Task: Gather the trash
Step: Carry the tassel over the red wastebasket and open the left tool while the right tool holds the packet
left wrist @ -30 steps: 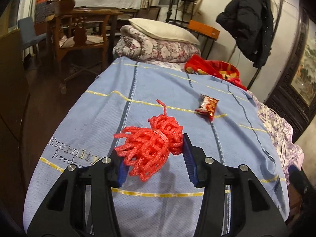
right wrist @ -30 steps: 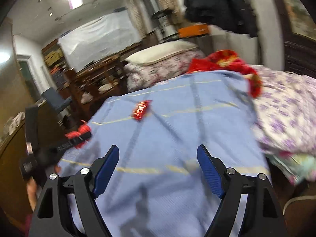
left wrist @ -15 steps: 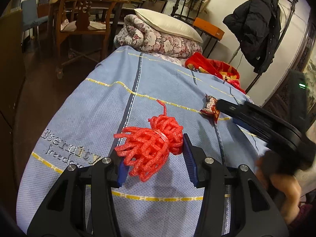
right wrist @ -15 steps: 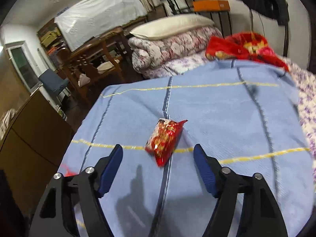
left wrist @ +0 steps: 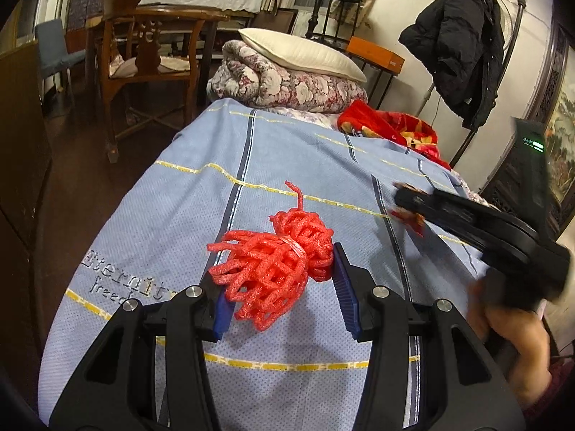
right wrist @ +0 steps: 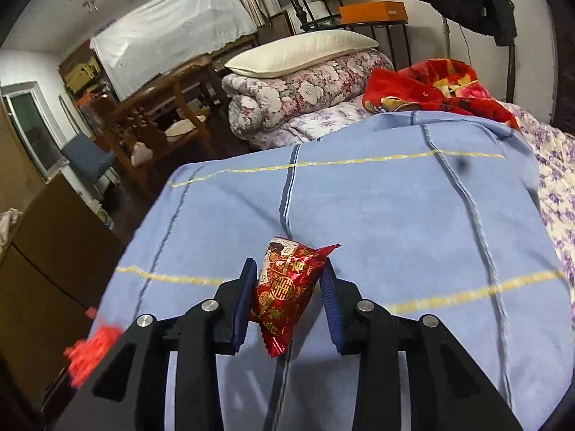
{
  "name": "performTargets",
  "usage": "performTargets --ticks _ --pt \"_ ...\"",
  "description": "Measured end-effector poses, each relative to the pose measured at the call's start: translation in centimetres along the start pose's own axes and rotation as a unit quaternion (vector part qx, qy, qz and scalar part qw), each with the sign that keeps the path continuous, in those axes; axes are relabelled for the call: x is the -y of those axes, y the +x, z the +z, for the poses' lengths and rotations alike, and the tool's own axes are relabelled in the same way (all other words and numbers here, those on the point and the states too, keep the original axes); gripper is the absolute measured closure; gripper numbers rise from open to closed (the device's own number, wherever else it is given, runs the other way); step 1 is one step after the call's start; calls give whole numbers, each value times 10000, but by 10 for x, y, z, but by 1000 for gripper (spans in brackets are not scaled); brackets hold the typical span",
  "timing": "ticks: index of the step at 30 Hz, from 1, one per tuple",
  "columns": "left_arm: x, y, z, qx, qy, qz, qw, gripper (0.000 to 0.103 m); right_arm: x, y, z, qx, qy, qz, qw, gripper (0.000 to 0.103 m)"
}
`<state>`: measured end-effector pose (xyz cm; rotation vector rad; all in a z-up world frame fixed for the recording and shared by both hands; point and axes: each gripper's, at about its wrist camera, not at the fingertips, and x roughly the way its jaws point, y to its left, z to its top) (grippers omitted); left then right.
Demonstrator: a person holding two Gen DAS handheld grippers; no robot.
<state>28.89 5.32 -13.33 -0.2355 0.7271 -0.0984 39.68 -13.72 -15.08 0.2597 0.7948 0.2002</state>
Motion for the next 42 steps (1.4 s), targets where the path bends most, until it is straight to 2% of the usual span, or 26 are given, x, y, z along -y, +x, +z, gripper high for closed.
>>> performTargets --ticks 5,11,16,20,25,32,37,42 --pt "9 -6 -3 132 143 106 9998 55 9 -47 -25 105 -94 58 9999 67" --pt "23 -15 -10 185 276 35 9994 55 21 -106 -65 190 -165 87 9996 67" --pt "42 -29 -33 235 589 135 9979 55 36 -151 -95 261 -165 51 9995 67" --pt "46 -44 -56 148 632 146 9978 55 53 -187 -117 355 -112 46 9993 67" --pt "55 -74 -74 262 654 73 9975 55 71 -221 -134 518 -10 120 9986 67" --pt "110 -122 -93 488 1245 -62 9910 55 106 -285 -159 879 122 155 9959 67" --pt "166 -151 -108 576 1703 -426 9828 55 140 -331 -179 1116 255 -28 9934 67" --pt "211 -167 -122 485 2051 -816 9741 55 181 -375 -198 1365 503 -219 9891 67"
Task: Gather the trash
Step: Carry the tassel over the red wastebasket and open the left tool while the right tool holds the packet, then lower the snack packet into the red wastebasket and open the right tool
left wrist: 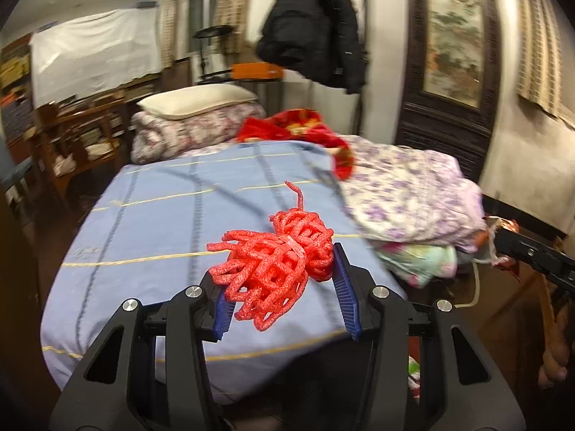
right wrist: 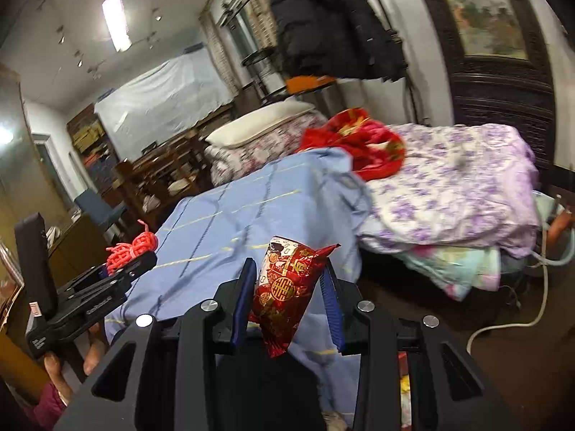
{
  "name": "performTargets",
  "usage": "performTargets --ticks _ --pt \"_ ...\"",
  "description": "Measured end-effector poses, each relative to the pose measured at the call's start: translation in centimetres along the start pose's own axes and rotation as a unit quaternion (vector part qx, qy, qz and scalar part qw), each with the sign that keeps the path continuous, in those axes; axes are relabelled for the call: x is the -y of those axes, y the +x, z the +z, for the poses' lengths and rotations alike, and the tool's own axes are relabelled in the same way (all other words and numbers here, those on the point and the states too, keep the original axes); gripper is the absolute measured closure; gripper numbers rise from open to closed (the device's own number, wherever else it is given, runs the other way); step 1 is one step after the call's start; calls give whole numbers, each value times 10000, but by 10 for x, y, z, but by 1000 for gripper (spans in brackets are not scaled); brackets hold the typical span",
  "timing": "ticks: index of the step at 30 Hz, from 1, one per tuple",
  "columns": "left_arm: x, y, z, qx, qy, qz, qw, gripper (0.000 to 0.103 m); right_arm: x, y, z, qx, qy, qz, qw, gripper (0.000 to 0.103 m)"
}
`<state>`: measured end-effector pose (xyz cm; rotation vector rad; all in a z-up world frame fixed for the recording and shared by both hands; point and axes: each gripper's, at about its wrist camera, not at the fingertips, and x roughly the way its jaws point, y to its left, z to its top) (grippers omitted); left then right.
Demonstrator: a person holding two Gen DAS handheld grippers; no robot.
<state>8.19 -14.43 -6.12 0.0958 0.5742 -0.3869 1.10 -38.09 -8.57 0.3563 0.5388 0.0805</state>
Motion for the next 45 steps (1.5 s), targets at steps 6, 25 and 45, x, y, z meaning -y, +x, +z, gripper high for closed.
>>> performTargets --ticks 6,25,45 --pt "60 2 3 -247 340 -607 9973 55 49 -35 -8 217 345 -94 9991 67" --pt "204 92 -48 -1544 1587 -1630 9615 48 165 -51 -54 319 1376 -541 9885 67" --pt "168 94 -99 -1243 1667 -715 9755 7 177 -14 -92 -432 1464 -606 9864 67"
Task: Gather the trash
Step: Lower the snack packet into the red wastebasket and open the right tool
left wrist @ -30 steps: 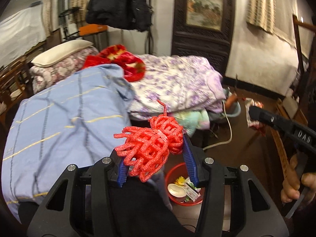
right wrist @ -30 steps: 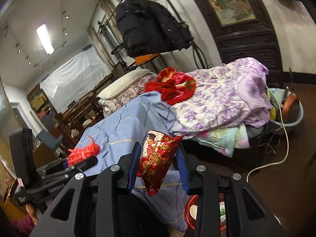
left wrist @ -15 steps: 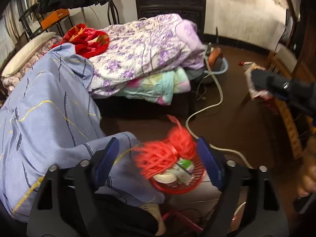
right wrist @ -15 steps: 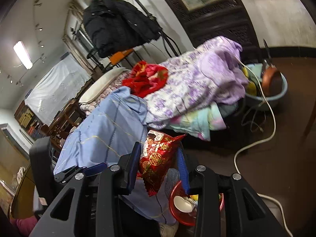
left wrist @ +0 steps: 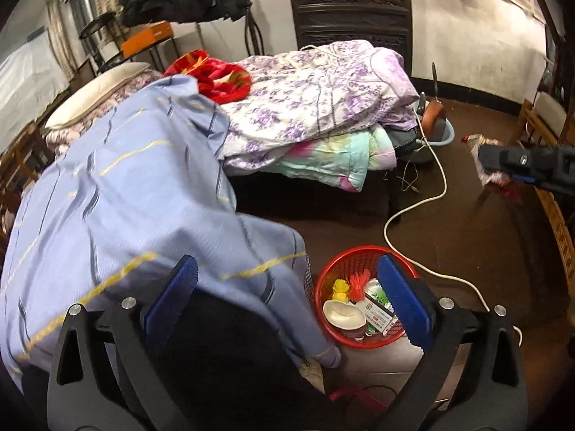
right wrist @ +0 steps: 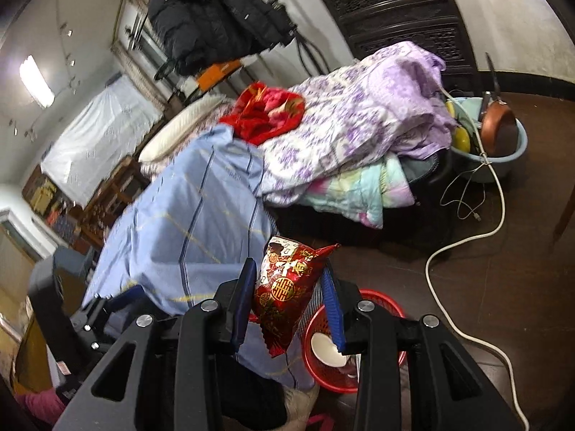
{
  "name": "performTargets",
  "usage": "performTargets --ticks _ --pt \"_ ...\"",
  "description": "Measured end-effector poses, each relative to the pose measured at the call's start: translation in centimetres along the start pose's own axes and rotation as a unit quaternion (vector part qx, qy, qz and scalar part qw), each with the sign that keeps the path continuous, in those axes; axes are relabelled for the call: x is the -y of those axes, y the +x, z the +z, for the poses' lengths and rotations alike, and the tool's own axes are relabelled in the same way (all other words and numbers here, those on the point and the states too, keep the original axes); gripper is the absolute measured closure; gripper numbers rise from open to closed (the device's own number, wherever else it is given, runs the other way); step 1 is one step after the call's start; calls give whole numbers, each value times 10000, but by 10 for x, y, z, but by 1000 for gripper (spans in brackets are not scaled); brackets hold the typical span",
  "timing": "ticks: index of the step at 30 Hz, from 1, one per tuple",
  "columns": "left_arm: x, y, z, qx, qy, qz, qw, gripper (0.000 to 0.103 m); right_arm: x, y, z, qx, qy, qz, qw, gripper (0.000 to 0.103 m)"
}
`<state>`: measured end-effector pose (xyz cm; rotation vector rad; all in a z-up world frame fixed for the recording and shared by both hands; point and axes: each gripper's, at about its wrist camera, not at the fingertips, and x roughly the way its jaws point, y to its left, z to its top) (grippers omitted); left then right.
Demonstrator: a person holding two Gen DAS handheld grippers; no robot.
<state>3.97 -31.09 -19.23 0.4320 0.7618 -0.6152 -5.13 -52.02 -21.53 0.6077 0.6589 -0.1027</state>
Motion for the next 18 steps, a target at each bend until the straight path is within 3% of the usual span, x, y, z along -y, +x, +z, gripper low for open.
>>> performTargets --ticks 4,10,18 --pt "-2 -5 -5 46 -38 1 10000 7 -8 16 -13 -274 -184 -68 9994 67" --pt "13 -5 -7 80 346 177 9992 7 -12 37 -30 -512 -287 -168 9981 67" --pt "10 3 -6 -105 243 -3 9996 7 9 63 -47 -769 -157 -379 9962 67"
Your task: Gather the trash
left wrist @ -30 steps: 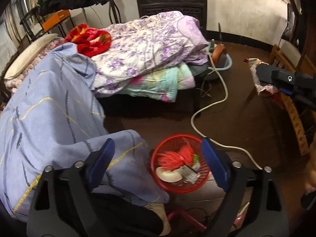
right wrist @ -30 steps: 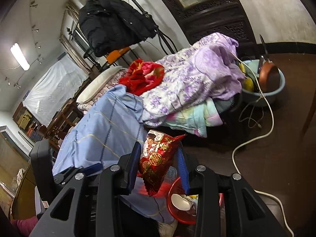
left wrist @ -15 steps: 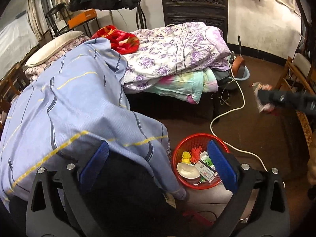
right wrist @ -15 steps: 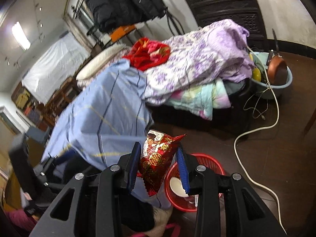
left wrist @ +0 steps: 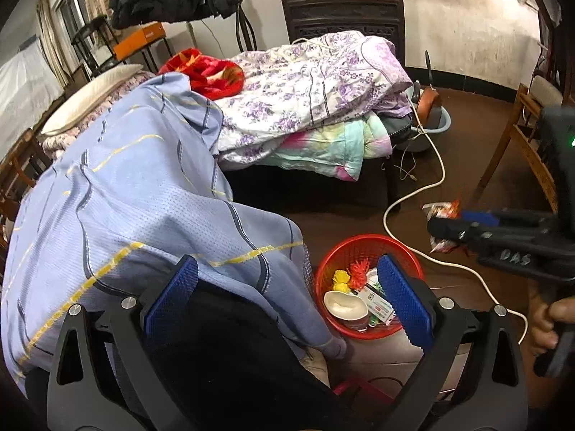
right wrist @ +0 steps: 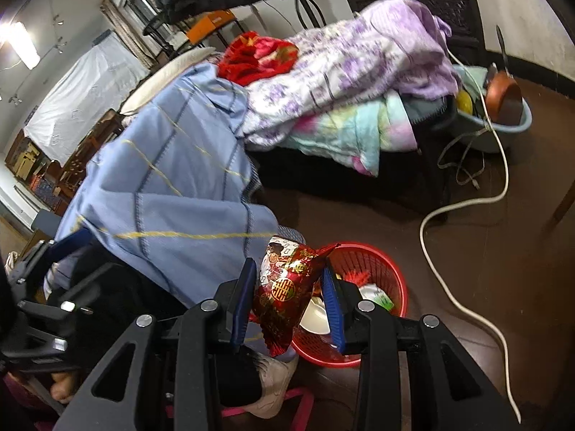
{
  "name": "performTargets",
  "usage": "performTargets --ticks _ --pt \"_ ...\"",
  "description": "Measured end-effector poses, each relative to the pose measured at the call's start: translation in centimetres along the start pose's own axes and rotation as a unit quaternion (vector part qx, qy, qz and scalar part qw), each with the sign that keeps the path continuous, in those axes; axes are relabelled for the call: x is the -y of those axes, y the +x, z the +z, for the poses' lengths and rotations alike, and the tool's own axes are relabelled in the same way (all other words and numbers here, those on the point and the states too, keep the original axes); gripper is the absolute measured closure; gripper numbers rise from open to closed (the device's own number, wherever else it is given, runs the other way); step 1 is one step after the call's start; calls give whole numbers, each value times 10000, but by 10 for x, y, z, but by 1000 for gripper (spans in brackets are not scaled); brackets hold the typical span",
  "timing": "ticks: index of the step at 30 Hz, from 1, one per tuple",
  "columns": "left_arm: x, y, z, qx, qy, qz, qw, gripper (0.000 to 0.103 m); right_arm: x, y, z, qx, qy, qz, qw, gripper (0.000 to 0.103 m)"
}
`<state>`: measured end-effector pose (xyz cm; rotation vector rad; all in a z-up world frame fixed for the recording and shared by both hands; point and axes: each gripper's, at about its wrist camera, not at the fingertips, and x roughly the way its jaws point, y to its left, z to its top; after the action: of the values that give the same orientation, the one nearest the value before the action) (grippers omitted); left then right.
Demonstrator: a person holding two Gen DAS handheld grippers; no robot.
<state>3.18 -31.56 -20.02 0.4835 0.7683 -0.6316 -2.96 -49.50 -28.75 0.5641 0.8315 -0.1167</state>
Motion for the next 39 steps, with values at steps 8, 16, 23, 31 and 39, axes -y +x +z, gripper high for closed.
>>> performTargets --ticks 8,16,23,31,39 --pt "2 3 1 -54 -4 -70 10000 7 14 39 -17 -320 124 -113 9993 67" --pt "3 5 2 -120 17 -100 9999 7 37 87 -28 -528 219 -431 9974 53" --pt "8 7 4 -194 103 4 9998 7 40 75 -25 -705 57 -670 9952 50" --pt "36 -3 11 94 514 -72 9986 7 24 -4 4 -669 -286 -737 9946 50" --pt "58 8 23 -86 306 -620 9976 7 9 -75 2 -713 -415 -1121 9903 42"
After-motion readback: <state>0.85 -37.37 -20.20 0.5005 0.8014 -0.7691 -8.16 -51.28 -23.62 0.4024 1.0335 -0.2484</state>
